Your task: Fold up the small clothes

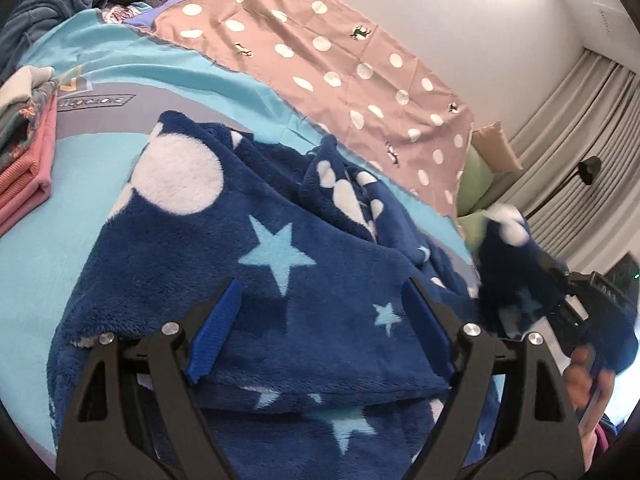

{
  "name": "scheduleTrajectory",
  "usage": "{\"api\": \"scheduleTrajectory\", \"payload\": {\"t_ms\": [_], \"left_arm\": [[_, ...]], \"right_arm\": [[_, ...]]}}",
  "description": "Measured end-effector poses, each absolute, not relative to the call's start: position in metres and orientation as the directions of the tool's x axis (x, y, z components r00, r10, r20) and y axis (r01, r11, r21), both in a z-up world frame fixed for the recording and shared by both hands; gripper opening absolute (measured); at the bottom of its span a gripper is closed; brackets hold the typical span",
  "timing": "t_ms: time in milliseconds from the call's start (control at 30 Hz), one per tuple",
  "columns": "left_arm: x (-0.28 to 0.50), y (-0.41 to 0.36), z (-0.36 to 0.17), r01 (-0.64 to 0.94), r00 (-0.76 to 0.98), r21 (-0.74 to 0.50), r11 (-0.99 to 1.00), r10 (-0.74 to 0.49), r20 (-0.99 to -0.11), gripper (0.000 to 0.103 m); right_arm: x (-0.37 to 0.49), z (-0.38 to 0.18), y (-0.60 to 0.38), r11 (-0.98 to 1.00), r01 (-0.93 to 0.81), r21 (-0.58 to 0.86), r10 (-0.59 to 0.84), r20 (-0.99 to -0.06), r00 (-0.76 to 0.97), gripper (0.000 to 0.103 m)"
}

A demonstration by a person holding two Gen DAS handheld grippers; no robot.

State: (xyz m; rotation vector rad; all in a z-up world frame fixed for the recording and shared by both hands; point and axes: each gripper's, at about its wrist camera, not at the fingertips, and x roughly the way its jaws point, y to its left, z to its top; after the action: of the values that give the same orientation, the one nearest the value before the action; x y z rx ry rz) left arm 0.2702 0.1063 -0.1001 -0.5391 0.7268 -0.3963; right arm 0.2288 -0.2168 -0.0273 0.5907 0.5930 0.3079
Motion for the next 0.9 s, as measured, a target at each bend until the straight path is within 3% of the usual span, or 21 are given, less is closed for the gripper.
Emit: {"api": "scheduleTrajectory", "payload": {"t_ms": [167, 267, 433, 667, 833, 867, 900], "left_arm": [[0.272, 0.114, -0.102, 0.175, 0.670, -0.649, 0.740, -0.573, -0.472, 0.085], [0.273, 0.118, -0.103, 0.188, 0.649, -0.690, 0.699, -0.616, -0.447, 0.085], [0.274, 0.115, -0.103, 0.210, 0.610, -0.714, 0.668, -0.661, -0.438, 0.083], [0.276, 0.099, -0.106, 0.253, 0.470, -0.802, 0.541, -0.793, -0.387, 0.083], [0.278, 0.088, -0.110, 0.256, 0.456, -0.773, 0.580, -0.778, -0.432, 0.083], [0.278, 0.087, -0.110, 0.259, 0.458, -0.763, 0.593, -0.770, -0.444, 0.080], [0.278, 0.083, -0.110, 0.264, 0.467, -0.731, 0.629, -0.747, -0.474, 0.057]], "right_arm": [[0.227, -0.070, -0.098, 0.888, -0.283, 0.364, 0.458, -0.630, 0.628, 0.012], [0.219, -0.091, -0.081, 0.911, -0.297, 0.286, 0.411, -0.676, 0.611, 0.012], [0.211, -0.092, -0.083, 0.915, -0.298, 0.271, 0.402, -0.664, 0.630, 0.012], [0.206, -0.086, -0.056, 0.918, -0.378, 0.115, 0.358, -0.649, 0.671, 0.020], [0.203, -0.089, -0.052, 0.902, -0.419, 0.104, 0.381, -0.648, 0.660, 0.025], [0.202, -0.089, -0.052, 0.892, -0.438, 0.109, 0.399, -0.646, 0.651, 0.028], [0.198, -0.088, -0.050, 0.880, -0.464, 0.104, 0.415, -0.644, 0.643, 0.029]]}}
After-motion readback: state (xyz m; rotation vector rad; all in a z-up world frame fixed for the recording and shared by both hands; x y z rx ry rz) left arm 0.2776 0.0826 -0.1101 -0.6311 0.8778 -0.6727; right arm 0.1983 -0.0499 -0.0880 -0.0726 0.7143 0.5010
